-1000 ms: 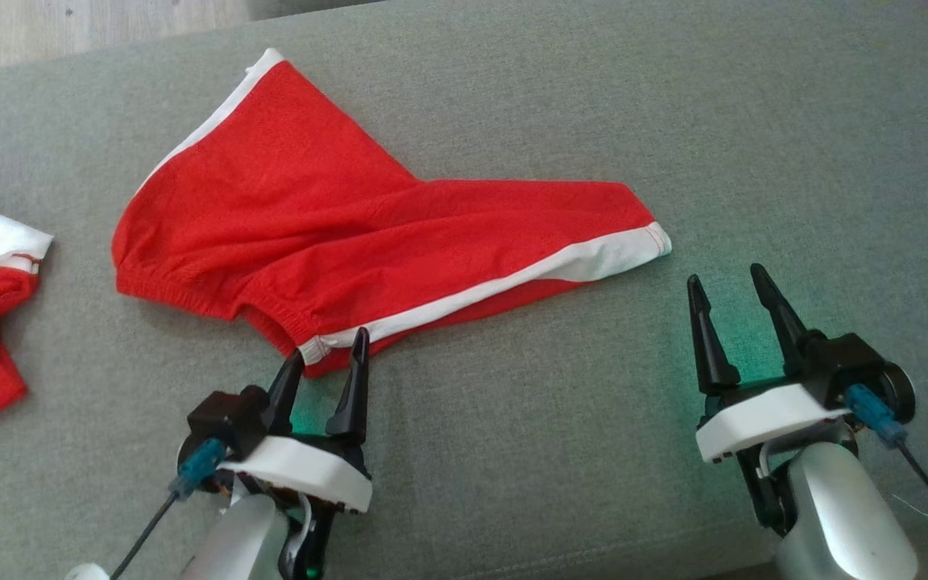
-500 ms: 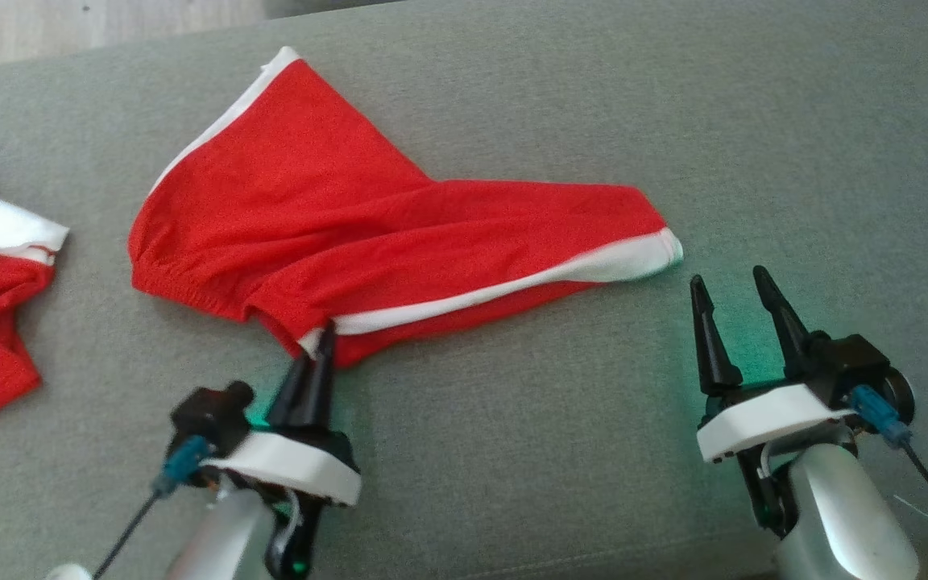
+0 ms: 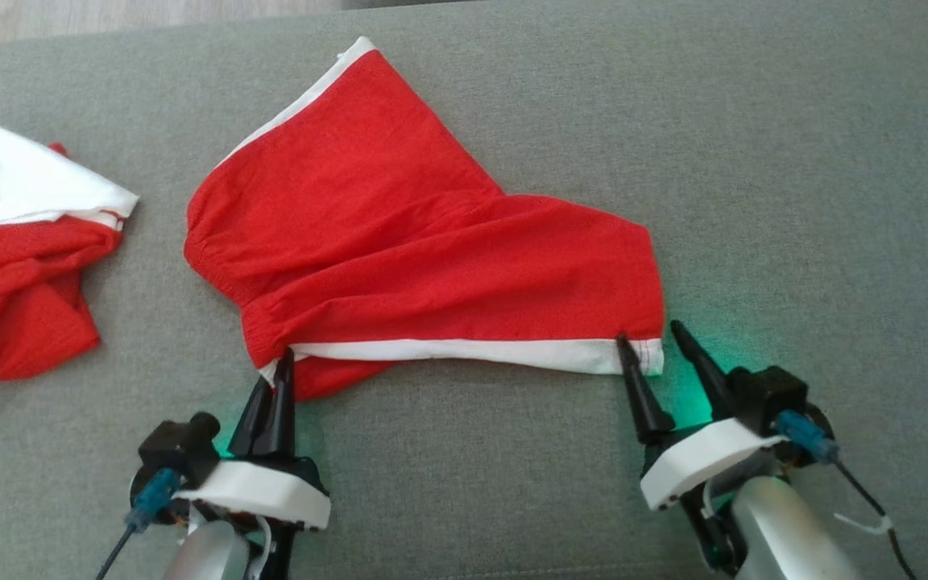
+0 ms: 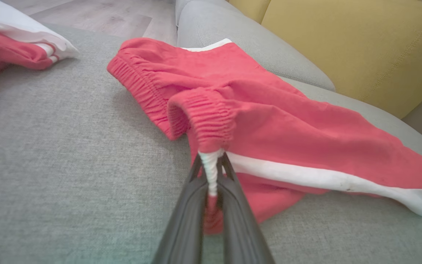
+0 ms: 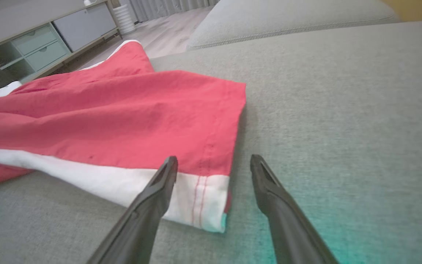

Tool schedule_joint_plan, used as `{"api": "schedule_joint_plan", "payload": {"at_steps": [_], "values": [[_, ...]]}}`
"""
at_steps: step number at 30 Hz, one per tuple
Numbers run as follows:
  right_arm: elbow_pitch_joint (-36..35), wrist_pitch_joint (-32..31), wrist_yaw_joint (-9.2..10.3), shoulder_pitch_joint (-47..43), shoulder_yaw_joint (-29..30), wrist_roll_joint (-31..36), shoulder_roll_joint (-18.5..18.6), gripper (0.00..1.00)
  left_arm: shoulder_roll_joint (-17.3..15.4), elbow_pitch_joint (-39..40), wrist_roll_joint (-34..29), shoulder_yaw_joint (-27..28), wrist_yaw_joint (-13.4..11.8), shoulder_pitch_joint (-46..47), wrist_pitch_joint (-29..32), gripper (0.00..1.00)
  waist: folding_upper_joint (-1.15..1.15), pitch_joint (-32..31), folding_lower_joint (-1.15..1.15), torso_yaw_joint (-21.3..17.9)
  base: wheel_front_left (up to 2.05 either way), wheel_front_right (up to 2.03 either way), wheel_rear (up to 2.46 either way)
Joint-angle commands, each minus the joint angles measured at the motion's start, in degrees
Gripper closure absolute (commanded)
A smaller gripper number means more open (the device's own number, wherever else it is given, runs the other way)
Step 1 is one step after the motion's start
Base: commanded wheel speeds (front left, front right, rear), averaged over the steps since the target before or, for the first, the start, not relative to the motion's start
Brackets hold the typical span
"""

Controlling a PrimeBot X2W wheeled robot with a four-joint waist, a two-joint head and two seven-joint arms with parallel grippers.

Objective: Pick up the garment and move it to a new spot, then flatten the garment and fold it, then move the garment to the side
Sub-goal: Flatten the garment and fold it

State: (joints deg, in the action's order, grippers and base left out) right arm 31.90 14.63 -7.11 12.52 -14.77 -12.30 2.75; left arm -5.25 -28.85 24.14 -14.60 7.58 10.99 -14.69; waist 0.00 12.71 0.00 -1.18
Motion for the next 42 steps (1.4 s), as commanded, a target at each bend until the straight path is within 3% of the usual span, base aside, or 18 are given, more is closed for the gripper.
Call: {"api": "schedule_joint_plan", "payload": {"at_steps": [1,28,29,30,38,42], "values": [[-1.1,0.4,-0.37,2.1,-2.8,-0.9,0.6,0.00,-0.1,1.7,-0.5,2.3,-0.1,1.6,-0.3,1.00,0.00,0.1,0.00,0.2,0.00,0.00,0.00],[-0.6,0.4,-0.37,3.4,-14.8,-9.4,5.7,0.00,0.8,1.9,-1.1,2.0,-0.1,2.9,-0.3,1.00,0.00,1.5,0.00,1.2,0.00,0.00,0.00],[-0.1,0.4,-0.37,3.4,-15.0,-9.6,5.8,0.38,0.8,2.0,-1.1,1.9,-0.1,2.9,-0.3,1.00,0.00,1.5,0.00,1.2,0.00,0.00,0.00],[0.2,0.4,-0.37,3.5,-14.9,-9.8,5.7,1.00,0.8,2.1,-1.0,1.8,-0.1,2.9,-0.3,1.00,0.00,1.6,0.00,1.2,0.00,0.00,0.00],[-7.4,0.4,-0.37,4.0,-12.4,-11.1,5.3,1.00,0.0,8.4,-1.2,2.6,-0.1,3.7,-0.3,1.00,0.00,-1.2,0.00,0.9,0.00,0.00,0.00],[-13.6,0.4,-0.37,4.4,-10.3,-13.3,5.7,1.00,-2.5,15.2,-1.1,1.3,-0.1,6.1,-0.3,1.00,0.00,-5.3,0.00,1.0,0.00,0.00,0.00]]}}
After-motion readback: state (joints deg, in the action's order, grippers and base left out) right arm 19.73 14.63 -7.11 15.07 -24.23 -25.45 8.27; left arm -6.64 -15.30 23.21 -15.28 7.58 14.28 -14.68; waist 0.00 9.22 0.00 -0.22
